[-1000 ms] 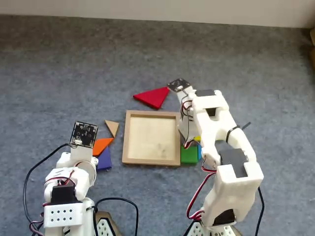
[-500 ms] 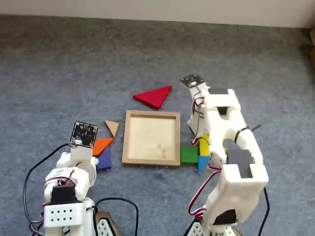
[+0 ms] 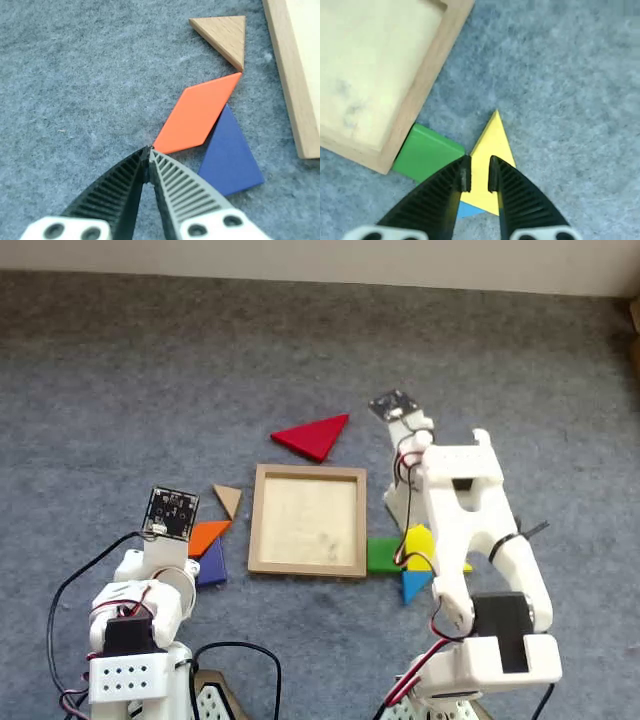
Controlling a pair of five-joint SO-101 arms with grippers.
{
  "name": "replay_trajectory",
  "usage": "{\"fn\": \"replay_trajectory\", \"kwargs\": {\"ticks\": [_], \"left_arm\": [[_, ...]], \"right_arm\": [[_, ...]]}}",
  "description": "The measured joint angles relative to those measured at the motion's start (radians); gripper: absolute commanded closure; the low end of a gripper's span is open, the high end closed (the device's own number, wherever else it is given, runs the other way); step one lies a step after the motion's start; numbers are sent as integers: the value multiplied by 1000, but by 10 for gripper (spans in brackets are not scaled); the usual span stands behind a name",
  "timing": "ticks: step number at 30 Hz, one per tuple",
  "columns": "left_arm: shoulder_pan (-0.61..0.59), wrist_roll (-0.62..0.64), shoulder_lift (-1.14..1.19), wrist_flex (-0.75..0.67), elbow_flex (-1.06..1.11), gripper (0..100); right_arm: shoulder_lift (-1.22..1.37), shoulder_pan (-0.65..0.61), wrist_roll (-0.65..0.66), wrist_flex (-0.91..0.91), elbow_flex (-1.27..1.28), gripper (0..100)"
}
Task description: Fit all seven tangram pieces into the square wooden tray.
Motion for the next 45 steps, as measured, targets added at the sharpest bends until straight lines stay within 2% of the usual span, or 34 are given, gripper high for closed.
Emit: {"fn": "replay_trajectory", "kwargs": {"ticks": [7,16,20,27,34,39,43,45], "left_arm": [[0,0,0,0,0,994],[0,0,0,0,0,994],[0,0,0,0,0,994],[0,0,0,0,0,994],[0,0,0,0,0,994],[0,0,0,0,0,994],[0,0,0,0,0,994],[0,0,0,0,0,994]], "right_arm": [[-3,0,-77,-175,115,937],[-3,-109,-87,-193,117,939],[-3,-114,-87,-218,120,939],[40,26,-87,-331,161,939],[141,164,-11,-342,120,939],[98,302,5,-342,107,938],[-15,356,5,-267,107,929],[-94,348,5,-192,107,885]]}}
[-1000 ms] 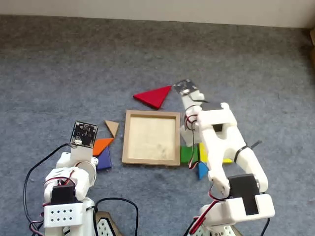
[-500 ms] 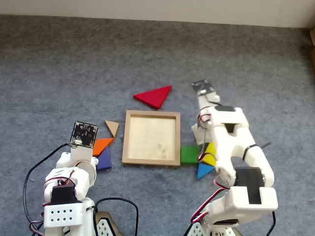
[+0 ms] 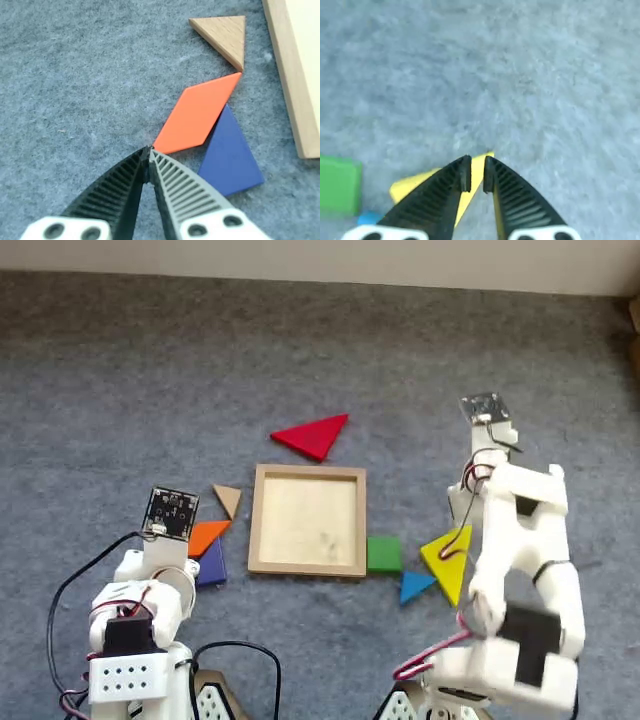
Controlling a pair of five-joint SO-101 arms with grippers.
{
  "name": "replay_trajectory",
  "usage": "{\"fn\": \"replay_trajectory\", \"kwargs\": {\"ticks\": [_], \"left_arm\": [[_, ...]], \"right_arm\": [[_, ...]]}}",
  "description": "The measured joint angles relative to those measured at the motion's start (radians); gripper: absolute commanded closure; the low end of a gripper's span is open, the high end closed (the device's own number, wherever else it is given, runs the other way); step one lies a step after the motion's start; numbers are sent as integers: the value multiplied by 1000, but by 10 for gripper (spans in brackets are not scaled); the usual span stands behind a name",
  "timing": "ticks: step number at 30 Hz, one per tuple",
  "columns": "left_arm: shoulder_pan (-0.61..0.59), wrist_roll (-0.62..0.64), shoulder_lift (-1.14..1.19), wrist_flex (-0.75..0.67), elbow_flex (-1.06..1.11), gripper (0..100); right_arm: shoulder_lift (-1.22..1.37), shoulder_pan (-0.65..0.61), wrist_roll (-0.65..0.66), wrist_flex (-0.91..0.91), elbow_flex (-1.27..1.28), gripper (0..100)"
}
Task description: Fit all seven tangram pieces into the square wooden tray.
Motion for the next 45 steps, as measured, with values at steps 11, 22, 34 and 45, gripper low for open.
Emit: {"fn": "replay_trajectory", "kwargs": {"ticks": [11,22,34,45], "left_arm": [[0,0,0,0,0,994],[0,0,0,0,0,994],[0,0,0,0,0,994],[0,0,0,0,0,994]], "right_arm": [[-227,-155,-382,328,11,658],[-83,-242,-572,147,155,594],[98,-247,-572,40,152,594],[107,-222,-572,40,147,595]]}}
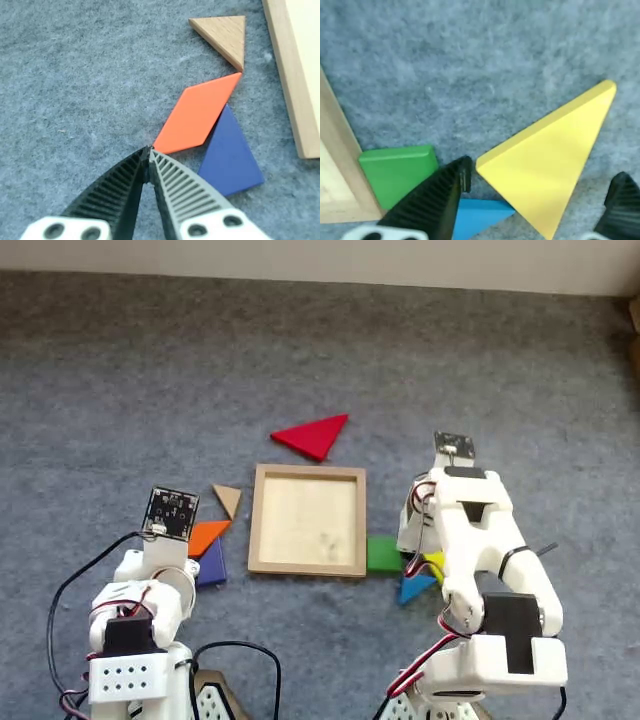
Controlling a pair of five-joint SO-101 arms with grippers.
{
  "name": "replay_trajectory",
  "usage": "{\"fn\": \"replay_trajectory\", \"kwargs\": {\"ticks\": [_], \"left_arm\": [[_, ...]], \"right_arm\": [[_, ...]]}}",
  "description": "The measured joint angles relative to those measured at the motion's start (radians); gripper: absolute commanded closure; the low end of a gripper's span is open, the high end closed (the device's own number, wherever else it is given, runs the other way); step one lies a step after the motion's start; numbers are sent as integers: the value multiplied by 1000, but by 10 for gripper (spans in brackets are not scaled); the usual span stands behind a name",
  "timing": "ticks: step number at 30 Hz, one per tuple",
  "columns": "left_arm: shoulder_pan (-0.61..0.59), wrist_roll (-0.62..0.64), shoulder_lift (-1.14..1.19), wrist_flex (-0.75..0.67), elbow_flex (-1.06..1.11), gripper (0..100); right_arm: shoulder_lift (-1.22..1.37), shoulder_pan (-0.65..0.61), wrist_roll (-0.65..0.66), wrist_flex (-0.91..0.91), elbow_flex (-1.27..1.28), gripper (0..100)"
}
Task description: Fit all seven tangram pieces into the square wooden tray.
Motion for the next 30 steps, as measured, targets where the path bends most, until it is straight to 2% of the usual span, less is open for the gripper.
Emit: {"fn": "replay_trajectory", "kwargs": {"ticks": [30], "left_arm": [[0,0,0,0,0,994]], "right_arm": [[6,25,-3,2,-26,611]]}}
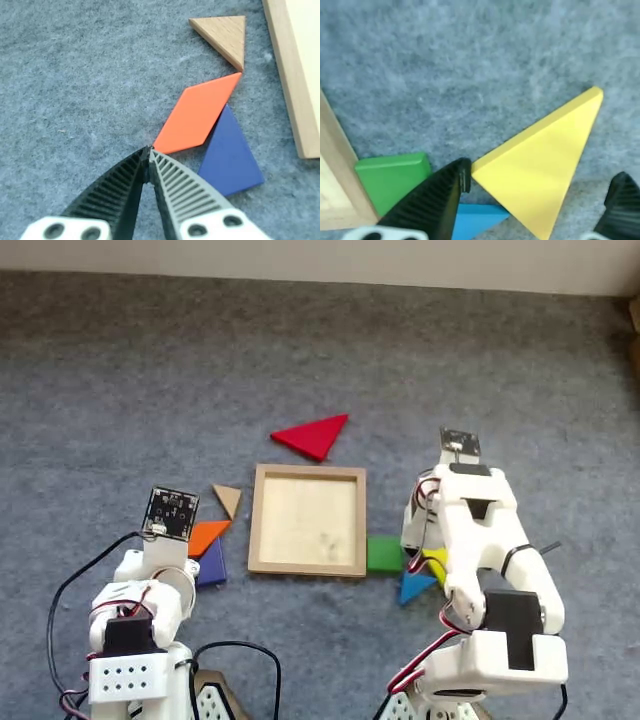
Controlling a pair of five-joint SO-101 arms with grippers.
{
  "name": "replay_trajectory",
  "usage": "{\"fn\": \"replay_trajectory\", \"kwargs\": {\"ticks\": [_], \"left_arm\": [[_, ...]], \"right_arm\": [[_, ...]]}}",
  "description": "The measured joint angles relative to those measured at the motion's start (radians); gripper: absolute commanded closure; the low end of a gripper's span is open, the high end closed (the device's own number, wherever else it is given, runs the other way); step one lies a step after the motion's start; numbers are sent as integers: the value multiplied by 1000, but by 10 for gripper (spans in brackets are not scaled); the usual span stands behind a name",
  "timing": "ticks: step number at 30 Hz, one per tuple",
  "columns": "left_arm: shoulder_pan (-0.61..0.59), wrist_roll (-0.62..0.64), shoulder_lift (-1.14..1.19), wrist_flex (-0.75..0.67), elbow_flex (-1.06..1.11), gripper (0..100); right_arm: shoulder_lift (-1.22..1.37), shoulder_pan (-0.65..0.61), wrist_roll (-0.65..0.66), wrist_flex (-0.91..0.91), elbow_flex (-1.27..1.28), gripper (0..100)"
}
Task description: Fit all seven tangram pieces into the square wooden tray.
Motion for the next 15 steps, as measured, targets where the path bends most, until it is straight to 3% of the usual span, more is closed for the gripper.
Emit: {"fn": "replay_trajectory", "kwargs": {"ticks": [7,15], "left_arm": [[0,0,0,0,0,994],[0,0,0,0,0,994]], "right_arm": [[0,3,0,0,0,731],[0,6,29,2,-8,789]]}}
